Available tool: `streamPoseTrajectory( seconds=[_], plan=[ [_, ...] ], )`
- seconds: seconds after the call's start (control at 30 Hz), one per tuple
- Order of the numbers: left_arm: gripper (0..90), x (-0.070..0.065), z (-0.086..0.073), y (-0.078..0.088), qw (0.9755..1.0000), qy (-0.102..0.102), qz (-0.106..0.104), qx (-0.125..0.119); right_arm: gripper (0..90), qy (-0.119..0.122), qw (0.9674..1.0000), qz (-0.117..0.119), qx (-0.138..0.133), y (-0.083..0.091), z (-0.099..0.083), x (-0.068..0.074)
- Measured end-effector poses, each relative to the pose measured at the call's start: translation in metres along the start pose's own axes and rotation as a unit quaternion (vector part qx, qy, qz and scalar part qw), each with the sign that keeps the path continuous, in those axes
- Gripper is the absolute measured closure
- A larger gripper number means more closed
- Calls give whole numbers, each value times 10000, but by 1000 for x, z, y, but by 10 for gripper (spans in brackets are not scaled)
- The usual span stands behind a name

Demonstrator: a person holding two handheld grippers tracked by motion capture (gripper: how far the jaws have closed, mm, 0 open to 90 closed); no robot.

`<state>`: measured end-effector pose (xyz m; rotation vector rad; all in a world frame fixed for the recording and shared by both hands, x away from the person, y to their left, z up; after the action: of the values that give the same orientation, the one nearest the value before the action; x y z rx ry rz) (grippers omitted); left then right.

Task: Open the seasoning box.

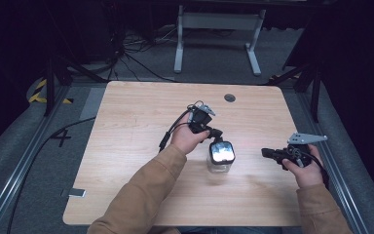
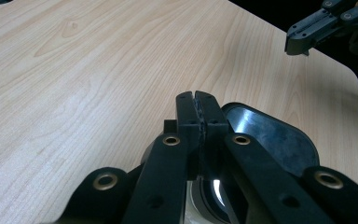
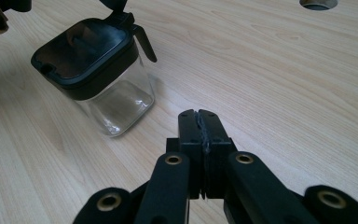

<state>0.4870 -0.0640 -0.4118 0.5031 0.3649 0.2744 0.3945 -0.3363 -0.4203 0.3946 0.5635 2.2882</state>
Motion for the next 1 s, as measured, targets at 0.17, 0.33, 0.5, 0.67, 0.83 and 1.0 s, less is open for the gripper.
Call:
streamPoseTrajectory(
  seconds=[0.17,0.33,0.5,0.67,0.83,1.0],
  plan=[
    [897,1,-2,0,10000,37,-22,-43,897,39,10000,42,5,-1,1,3],
    [897,1,-2,0,10000,1,-15,-52,897,122,9998,124,2,-2,4,10],
    [897,2,-2,-1,9999,99,-27,-127,897,245,9993,270,-1,-5,9,20],
    [897,2,-2,-1,9999,90,-44,-116,898,336,9987,395,25,-8,11,28],
    [897,3,-2,-1,9998,161,-85,-115,898,417,9977,534,95,-13,11,36],
    [898,2,-2,-1,9998,158,-66,-115,899,514,9962,688,161,-17,12,44]
  ],
)
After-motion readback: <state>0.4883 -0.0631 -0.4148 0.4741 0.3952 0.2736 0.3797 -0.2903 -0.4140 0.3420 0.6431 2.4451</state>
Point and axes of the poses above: each handheld gripper's, and its own axes: y roughly backward along the jaws, z roughly out of its top, x roughly to its left, the point moved 4 cm from there along -y, roughly forward along the jaws, and after that the axes turned 6 degrees about -x, right-handed, at the moved point
